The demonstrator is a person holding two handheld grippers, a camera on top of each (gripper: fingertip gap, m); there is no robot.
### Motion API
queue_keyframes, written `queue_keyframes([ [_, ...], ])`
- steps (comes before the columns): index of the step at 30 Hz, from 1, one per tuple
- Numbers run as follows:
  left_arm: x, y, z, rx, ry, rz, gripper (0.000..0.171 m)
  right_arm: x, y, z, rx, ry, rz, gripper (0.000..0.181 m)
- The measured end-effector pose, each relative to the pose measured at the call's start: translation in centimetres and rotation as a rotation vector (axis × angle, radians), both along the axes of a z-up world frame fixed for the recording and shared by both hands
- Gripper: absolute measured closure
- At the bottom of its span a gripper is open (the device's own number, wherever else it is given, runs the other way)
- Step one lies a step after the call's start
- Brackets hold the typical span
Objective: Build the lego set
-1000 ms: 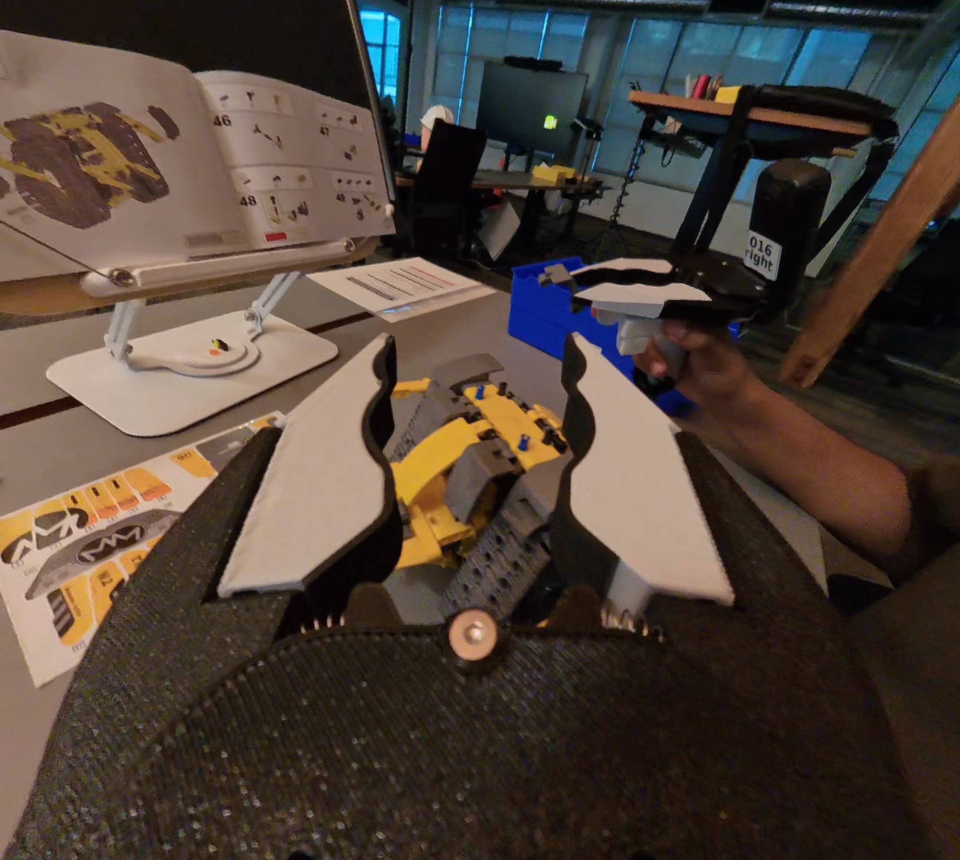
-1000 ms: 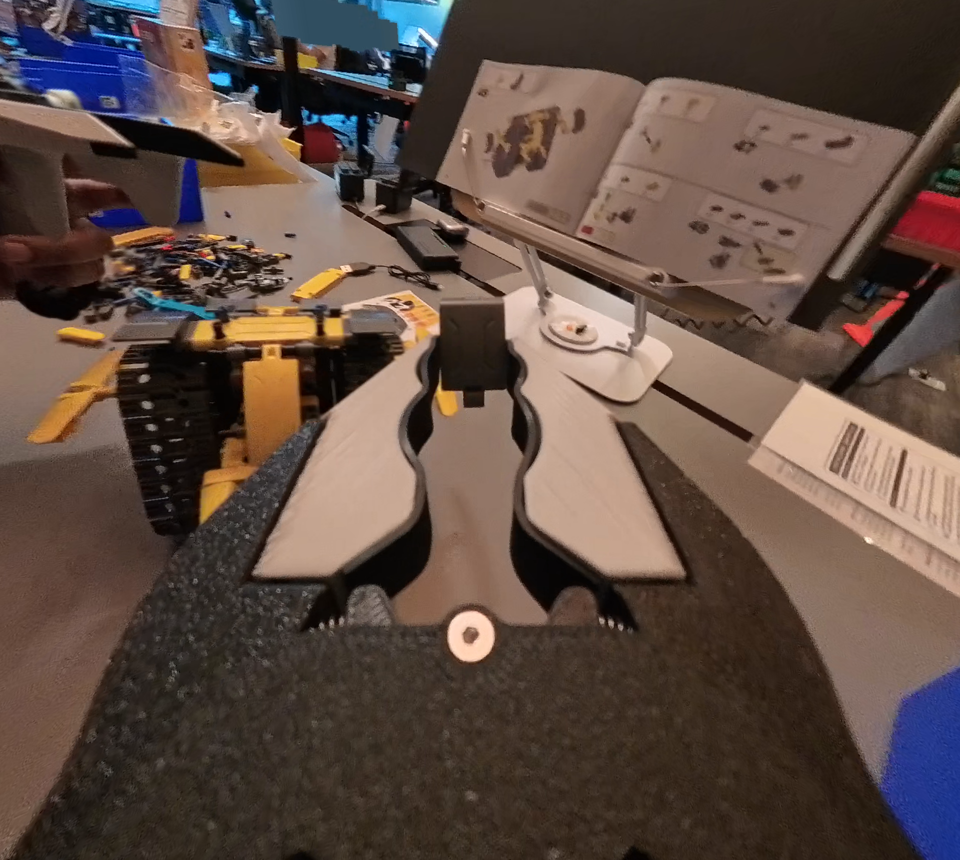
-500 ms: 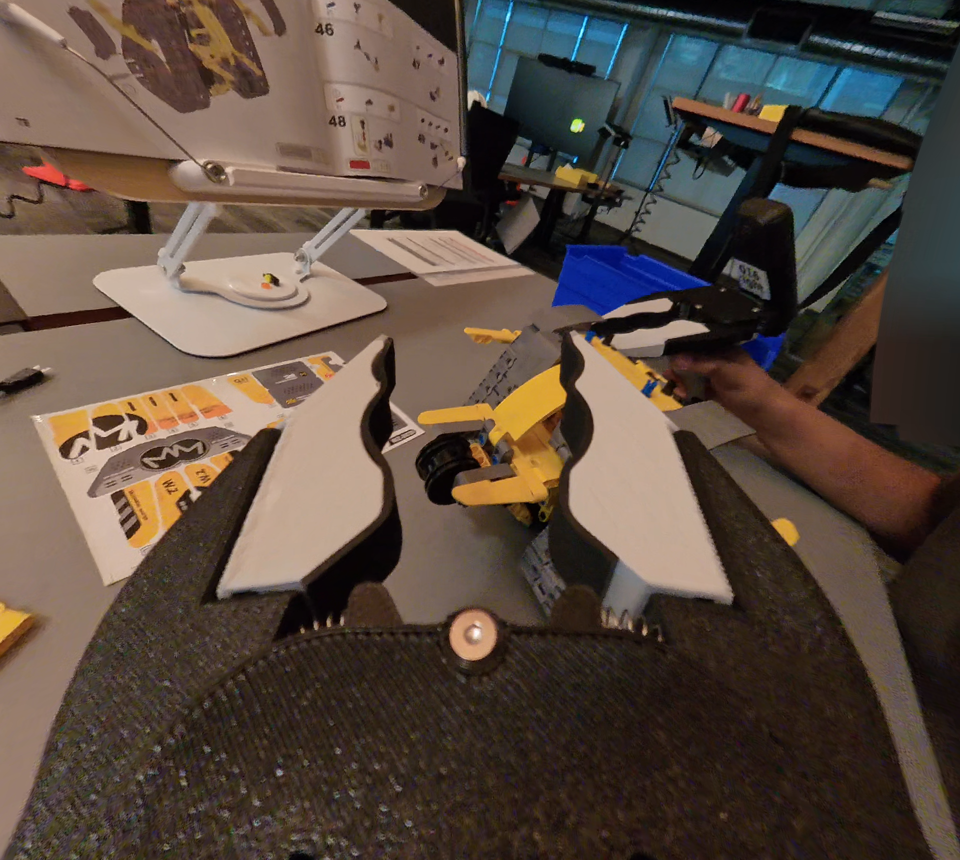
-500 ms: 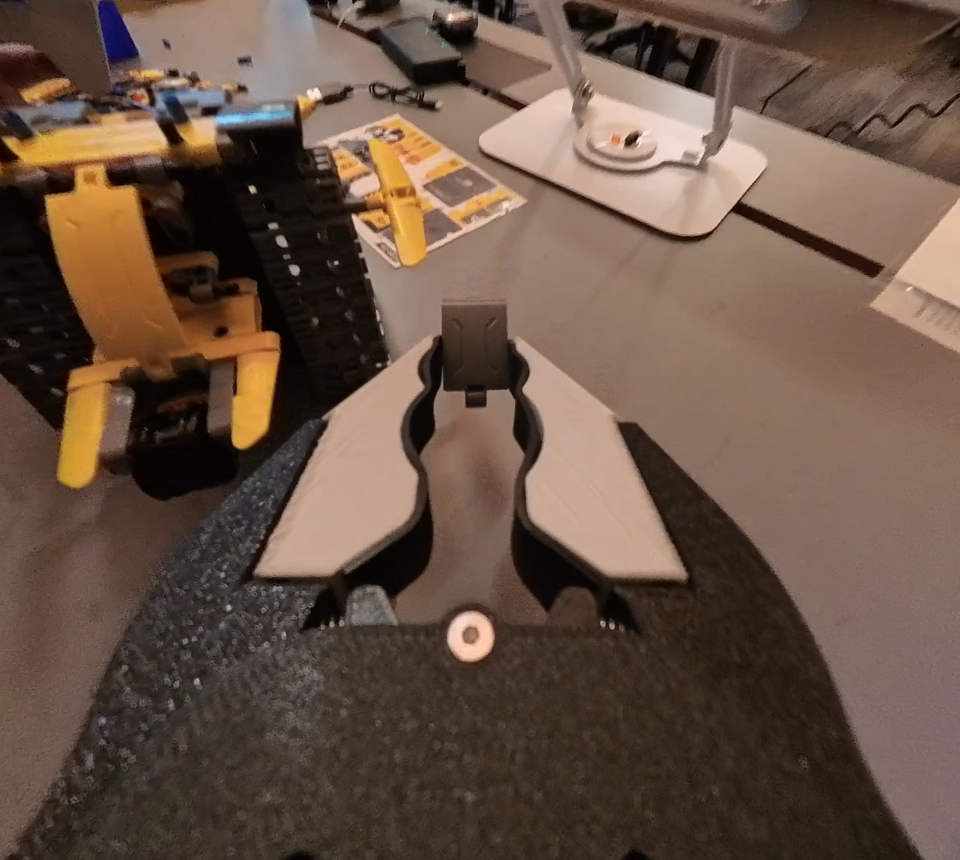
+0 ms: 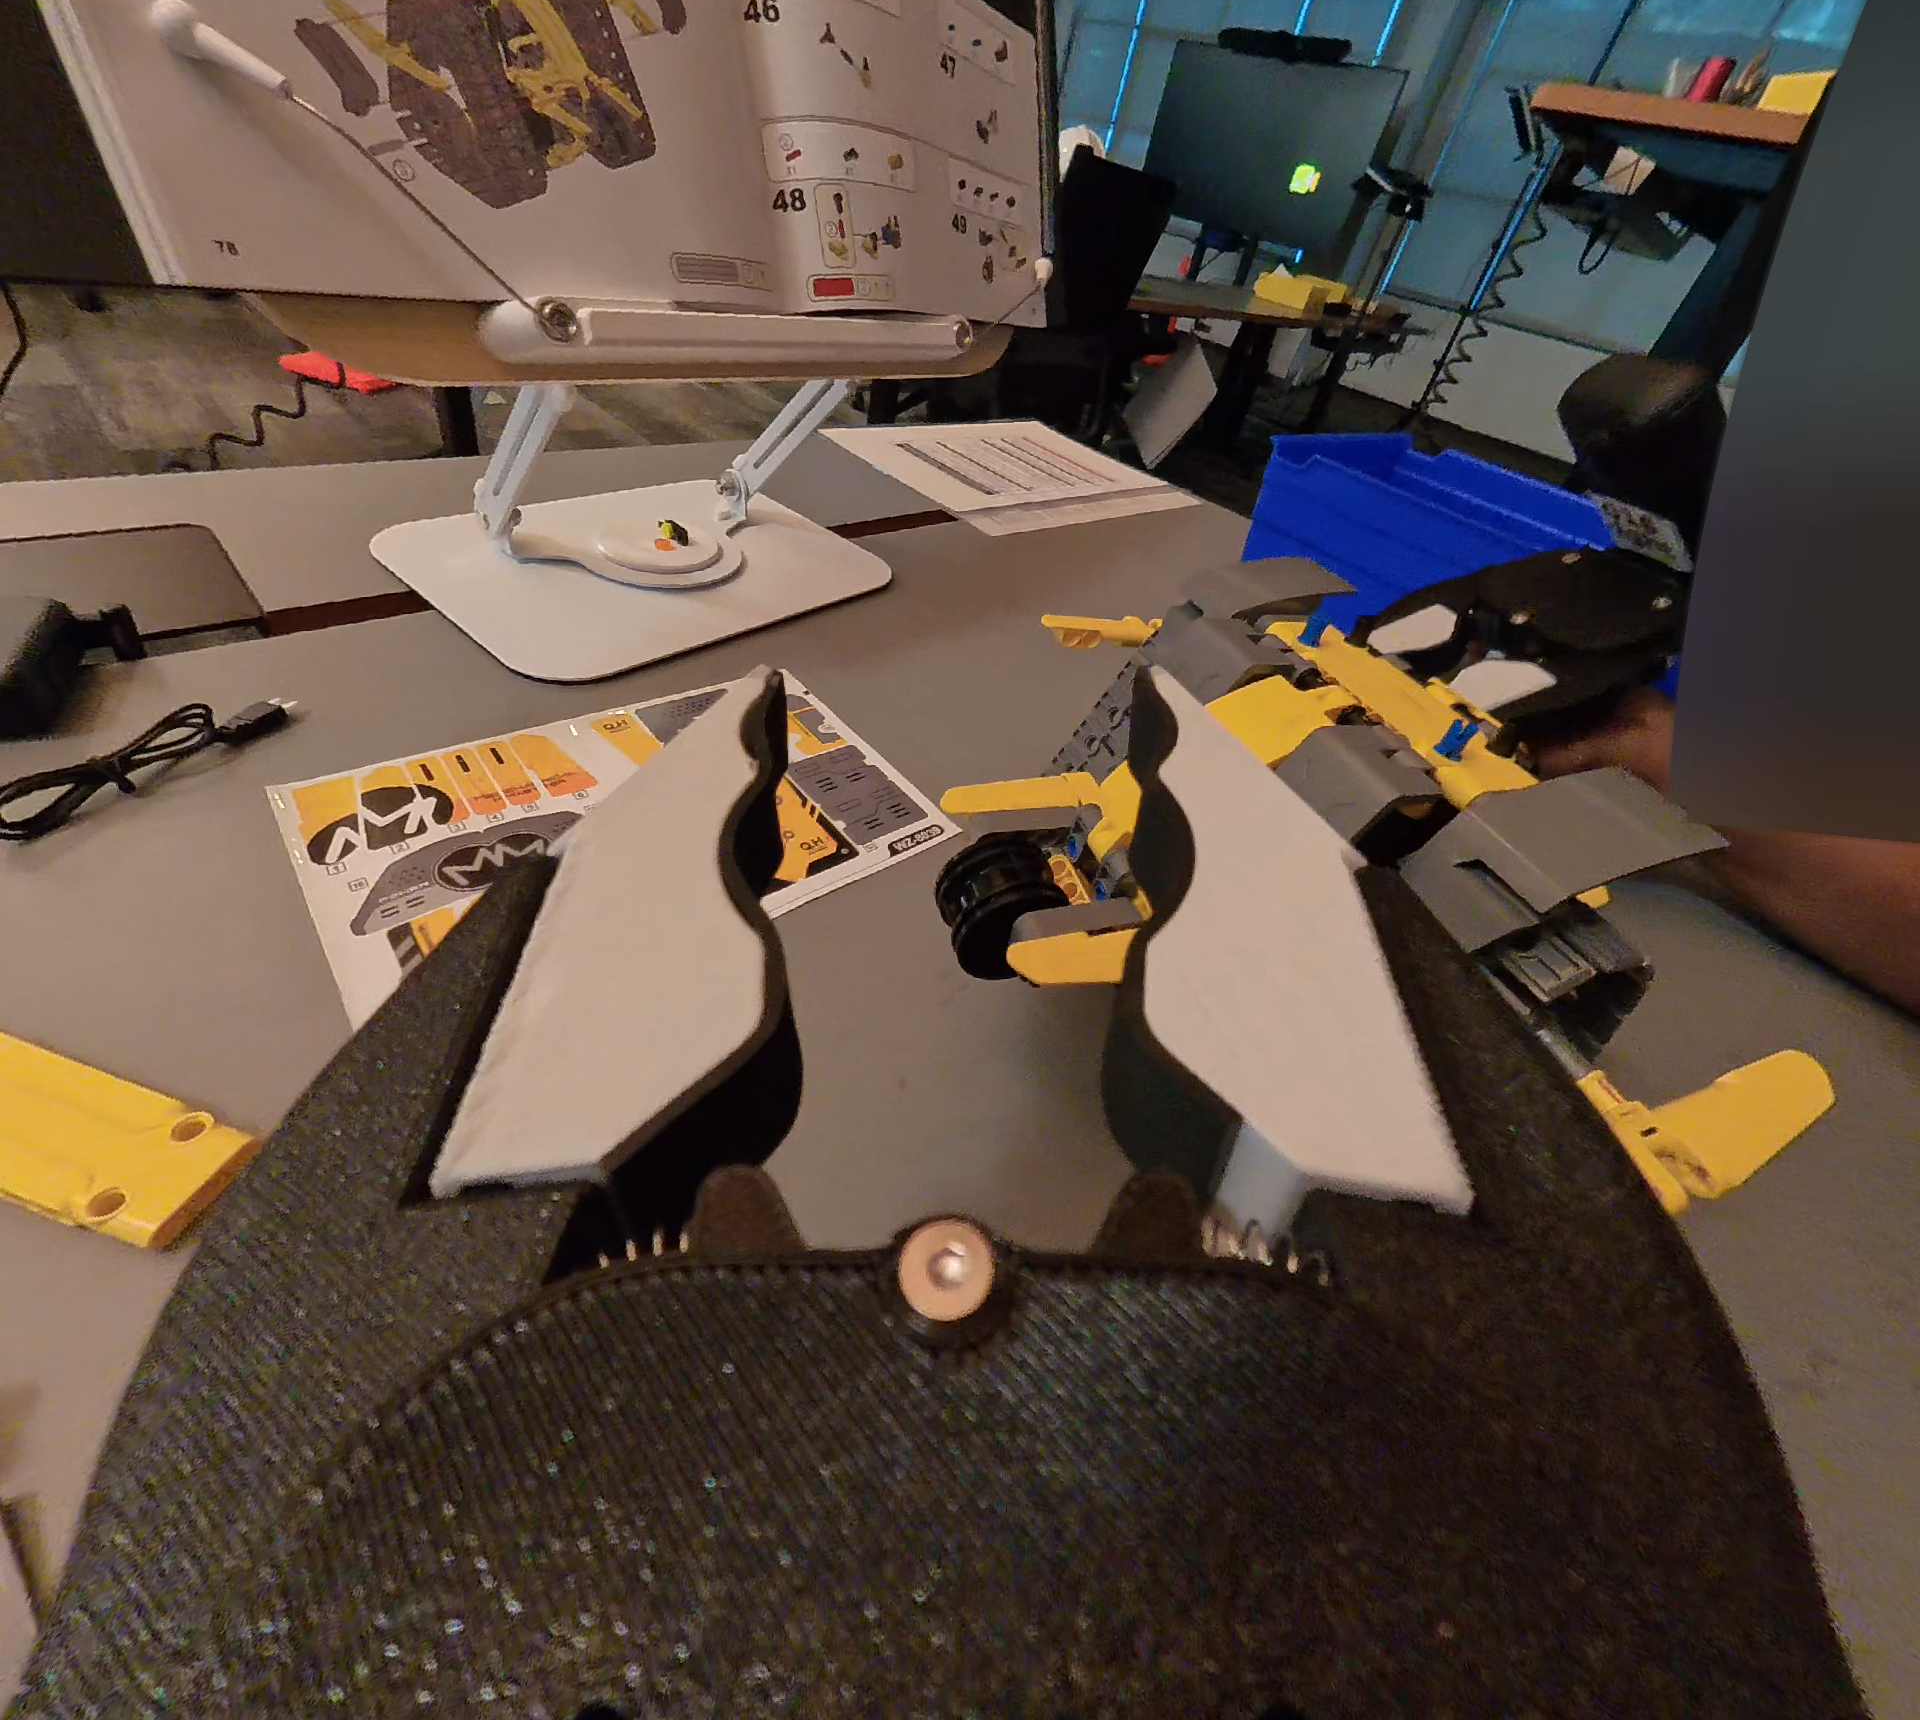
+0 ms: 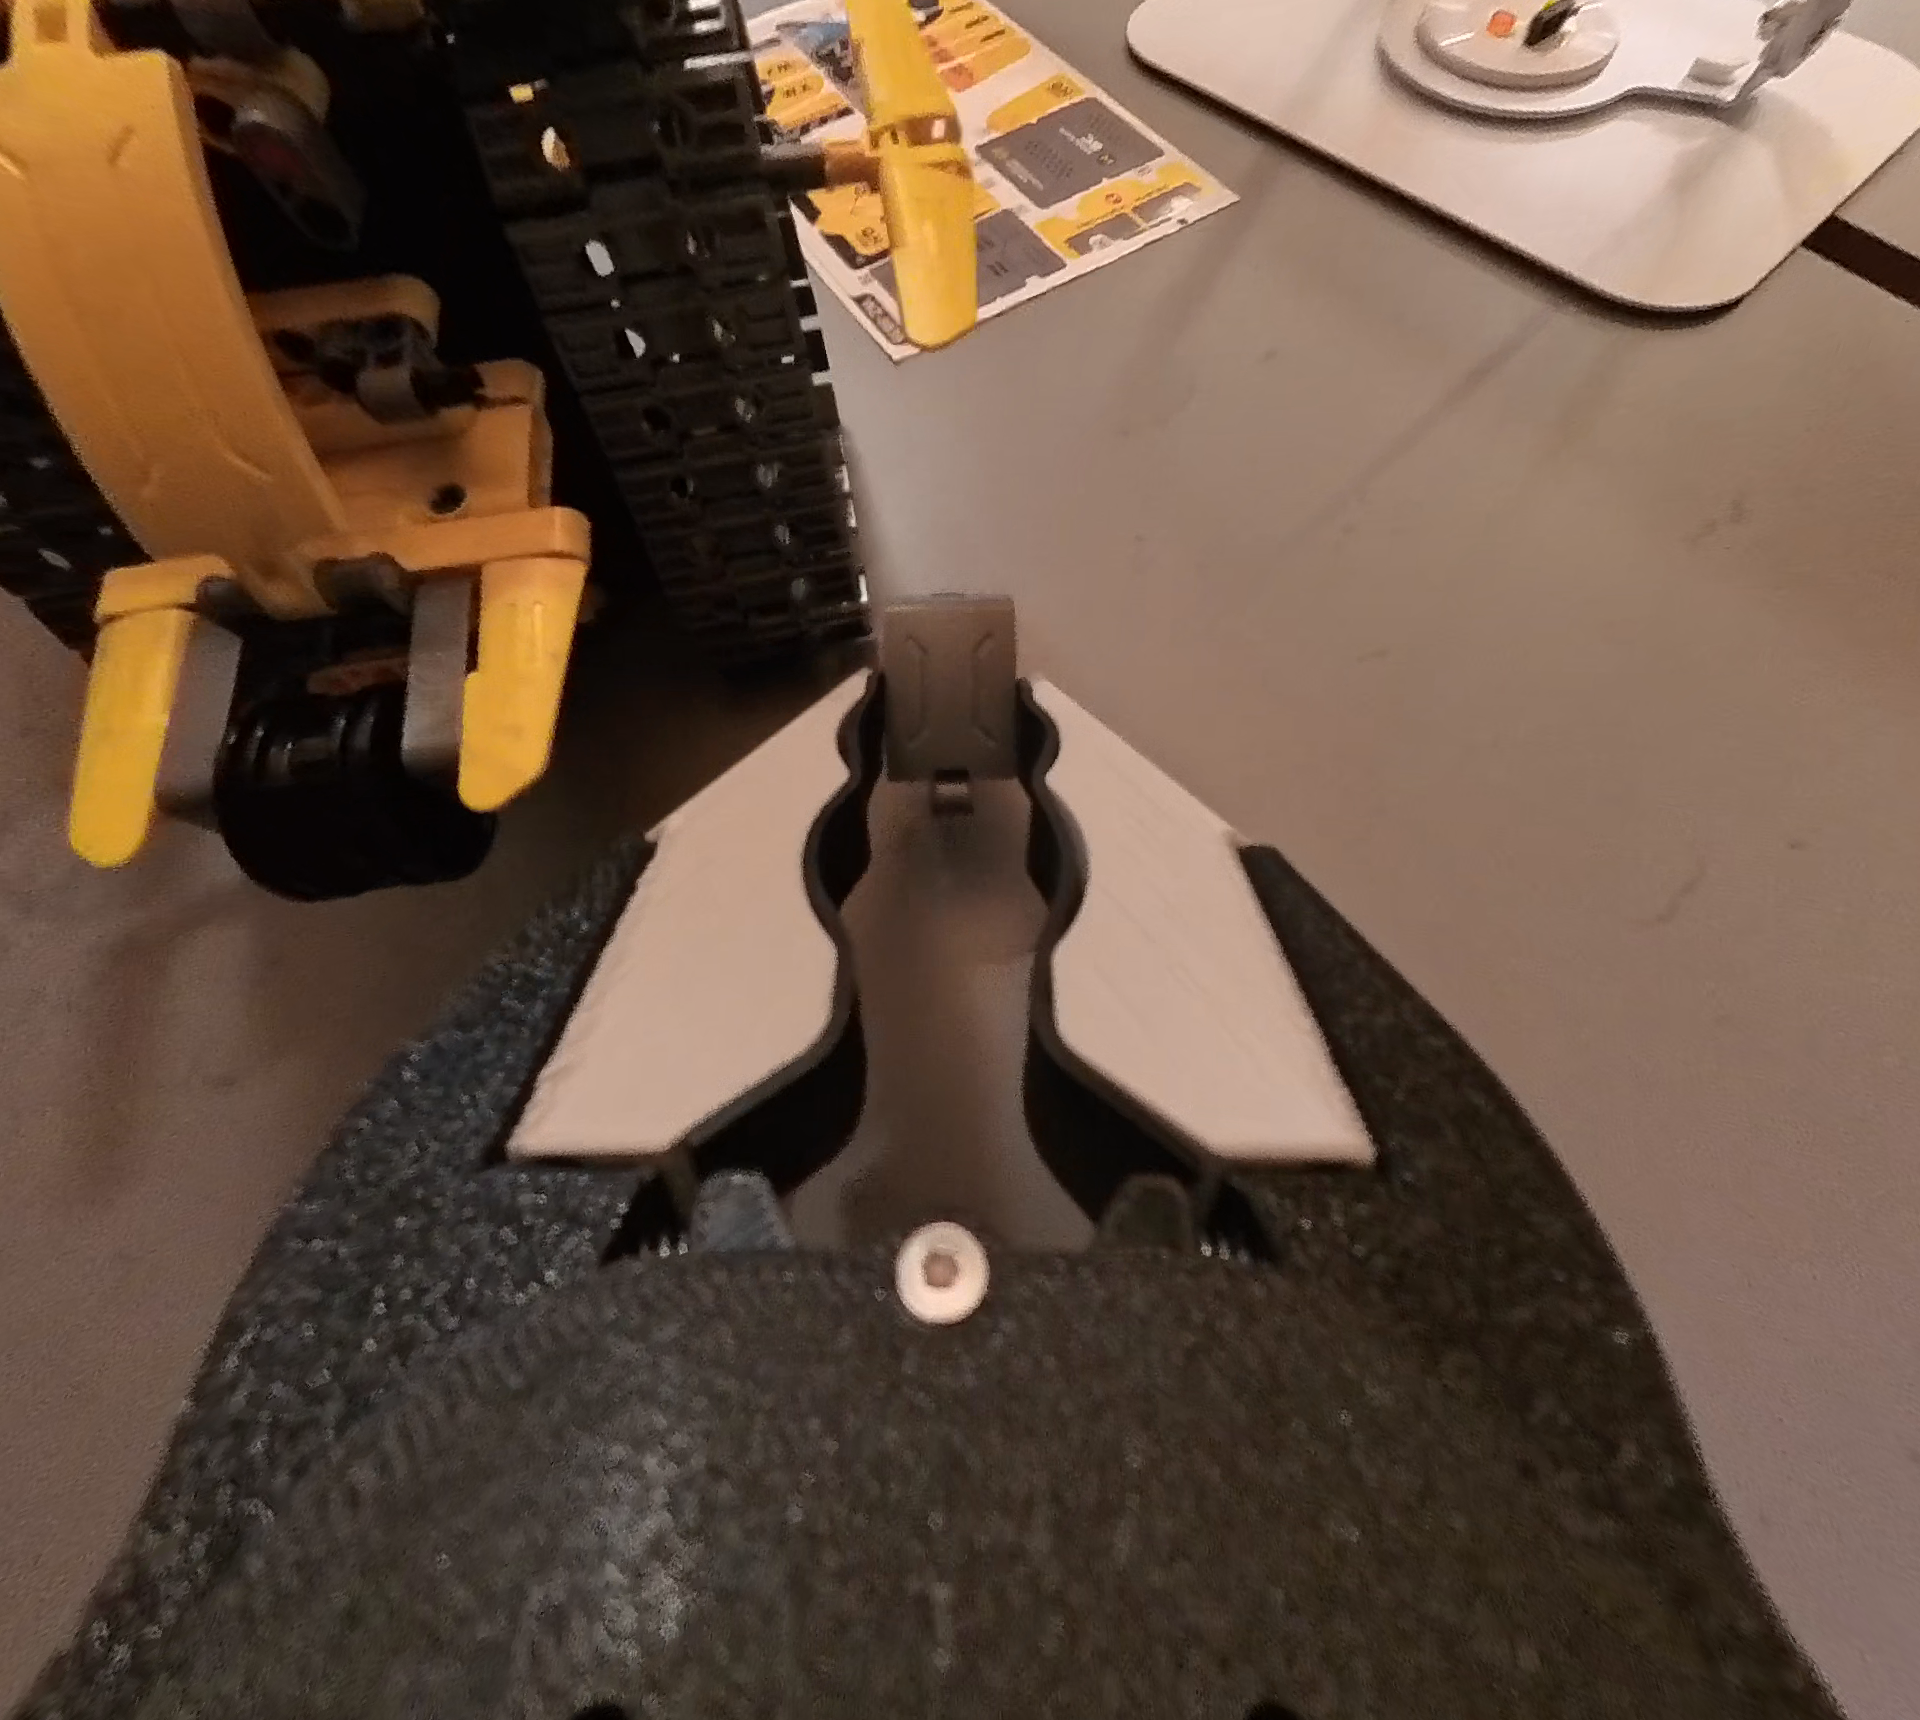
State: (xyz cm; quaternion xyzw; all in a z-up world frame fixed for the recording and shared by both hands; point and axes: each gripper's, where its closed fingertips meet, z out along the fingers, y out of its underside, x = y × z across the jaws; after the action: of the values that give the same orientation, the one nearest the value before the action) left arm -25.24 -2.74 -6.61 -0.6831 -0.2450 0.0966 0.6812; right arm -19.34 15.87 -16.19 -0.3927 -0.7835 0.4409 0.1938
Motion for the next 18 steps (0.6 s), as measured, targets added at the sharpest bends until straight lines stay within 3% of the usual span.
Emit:
queue_keyframes([
  [18,0.3,-0.2,0.5,0.042,-0.009,0.001,0.109,0.2,0.2,-1.7,0.113,-0.044,0.003,0.158],
])
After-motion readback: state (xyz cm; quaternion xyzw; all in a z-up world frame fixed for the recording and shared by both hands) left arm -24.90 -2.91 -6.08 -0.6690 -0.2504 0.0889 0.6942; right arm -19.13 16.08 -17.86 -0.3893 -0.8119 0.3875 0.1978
